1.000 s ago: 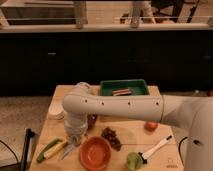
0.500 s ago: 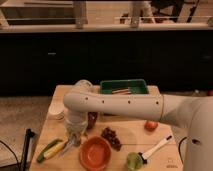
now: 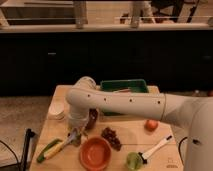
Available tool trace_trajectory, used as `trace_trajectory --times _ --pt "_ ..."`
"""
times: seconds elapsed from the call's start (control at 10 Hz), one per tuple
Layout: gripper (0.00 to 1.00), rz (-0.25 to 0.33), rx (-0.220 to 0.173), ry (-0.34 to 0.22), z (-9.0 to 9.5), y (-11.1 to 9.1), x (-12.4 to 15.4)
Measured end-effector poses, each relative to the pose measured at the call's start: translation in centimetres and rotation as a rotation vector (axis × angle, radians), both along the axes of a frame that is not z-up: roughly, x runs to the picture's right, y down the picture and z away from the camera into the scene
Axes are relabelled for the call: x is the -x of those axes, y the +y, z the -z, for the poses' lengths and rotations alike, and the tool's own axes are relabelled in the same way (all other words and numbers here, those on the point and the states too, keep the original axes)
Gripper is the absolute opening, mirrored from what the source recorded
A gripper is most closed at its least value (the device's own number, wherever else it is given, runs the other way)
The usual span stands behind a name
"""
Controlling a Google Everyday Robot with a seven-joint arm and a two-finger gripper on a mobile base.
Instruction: Place towel in metal cup
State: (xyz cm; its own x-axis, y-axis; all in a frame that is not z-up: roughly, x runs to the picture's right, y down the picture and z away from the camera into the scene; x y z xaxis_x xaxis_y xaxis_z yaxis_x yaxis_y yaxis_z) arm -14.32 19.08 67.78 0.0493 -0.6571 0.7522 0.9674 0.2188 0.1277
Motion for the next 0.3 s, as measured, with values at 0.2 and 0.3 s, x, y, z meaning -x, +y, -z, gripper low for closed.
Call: trace_trajectory --times 0.2,0.3 --pt "0.10 -0.013 -0.003 0.008 -0.62 -0.38 -0.03" --pt "0.10 -0.019 -0.002 0.011 -1.00 -0.45 -0.05"
